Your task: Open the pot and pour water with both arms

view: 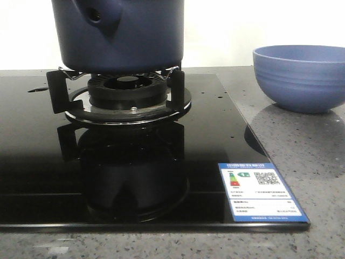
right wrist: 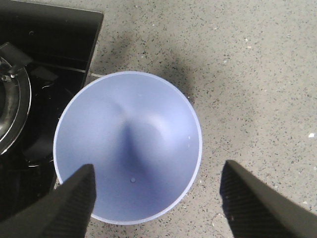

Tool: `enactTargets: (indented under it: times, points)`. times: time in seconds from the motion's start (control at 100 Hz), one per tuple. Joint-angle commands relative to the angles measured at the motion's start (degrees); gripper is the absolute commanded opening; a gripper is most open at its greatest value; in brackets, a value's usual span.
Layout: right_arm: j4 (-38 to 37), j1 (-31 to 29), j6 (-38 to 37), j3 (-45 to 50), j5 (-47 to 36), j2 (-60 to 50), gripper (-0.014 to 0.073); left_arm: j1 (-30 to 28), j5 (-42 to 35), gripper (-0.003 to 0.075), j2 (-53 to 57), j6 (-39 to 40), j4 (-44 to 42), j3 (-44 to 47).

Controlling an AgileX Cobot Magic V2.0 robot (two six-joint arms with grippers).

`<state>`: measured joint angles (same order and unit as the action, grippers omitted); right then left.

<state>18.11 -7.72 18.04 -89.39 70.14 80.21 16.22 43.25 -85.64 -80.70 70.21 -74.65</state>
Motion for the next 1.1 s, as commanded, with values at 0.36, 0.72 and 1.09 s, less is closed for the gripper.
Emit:
enactTargets:
  times: [0.36,0.72,1.09]
  points:
    - [2.0,-0.6,0.6,-1.9,-2.1,-2.0,0.0479,0.5,-0.6,0.0435,2.3,1.5,1.4,-0.5]
    - [2.1,-0.6,0.6,-1.9,-2.1,-2.0,0.0479,-1.6,-0.4,0.0559,2.3,1.7,2.0,-0.6]
    - [2.5,-0.6,0.6,-1.9,-2.1,-2.0,0.0479,-5.2,3.0,0.0631,5.1,1.7,7.1,-2.2]
